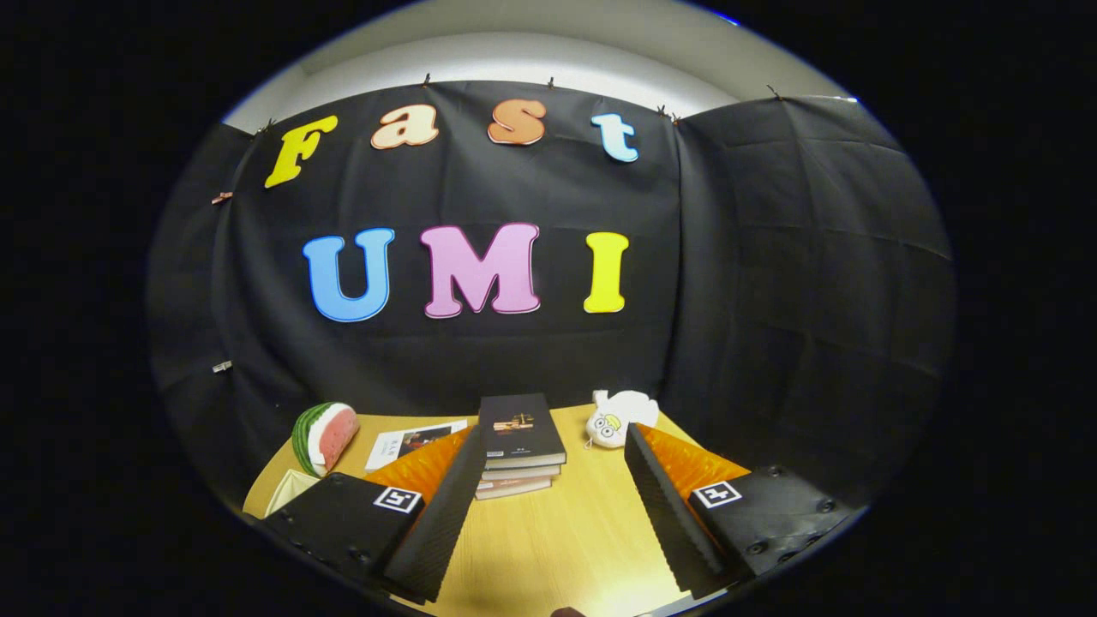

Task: Open the storage box then place both shoes into the box .Put the left shoe in first, then the right shoe, with the right side of both shoes facing outward in a uniform manner.

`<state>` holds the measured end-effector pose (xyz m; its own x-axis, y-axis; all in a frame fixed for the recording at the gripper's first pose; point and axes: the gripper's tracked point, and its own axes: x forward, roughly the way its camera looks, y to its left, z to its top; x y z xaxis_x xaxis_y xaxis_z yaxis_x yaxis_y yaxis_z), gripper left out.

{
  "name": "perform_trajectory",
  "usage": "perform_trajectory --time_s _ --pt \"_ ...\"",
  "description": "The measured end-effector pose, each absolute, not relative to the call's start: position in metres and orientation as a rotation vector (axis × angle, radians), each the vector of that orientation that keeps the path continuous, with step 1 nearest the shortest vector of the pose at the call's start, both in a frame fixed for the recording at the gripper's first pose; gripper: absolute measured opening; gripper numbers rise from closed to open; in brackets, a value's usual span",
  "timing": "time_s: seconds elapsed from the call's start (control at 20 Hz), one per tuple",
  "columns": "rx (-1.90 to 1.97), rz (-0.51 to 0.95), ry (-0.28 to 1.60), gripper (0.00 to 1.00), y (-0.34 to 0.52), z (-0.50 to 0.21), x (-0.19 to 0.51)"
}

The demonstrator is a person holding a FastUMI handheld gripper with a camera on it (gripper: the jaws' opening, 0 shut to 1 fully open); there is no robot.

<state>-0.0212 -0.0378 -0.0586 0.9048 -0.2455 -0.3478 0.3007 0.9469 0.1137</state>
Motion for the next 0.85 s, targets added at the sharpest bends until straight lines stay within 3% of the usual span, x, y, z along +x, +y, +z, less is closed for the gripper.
perform_trajectory --time_s 0.25,0.85 --pt "0.063 -0.335 0.239 0.99 -0.067 -0.024 -0.037" --pt "0.109 -0.36 0.239 0.98 -0.099 -0.027 -0.044"
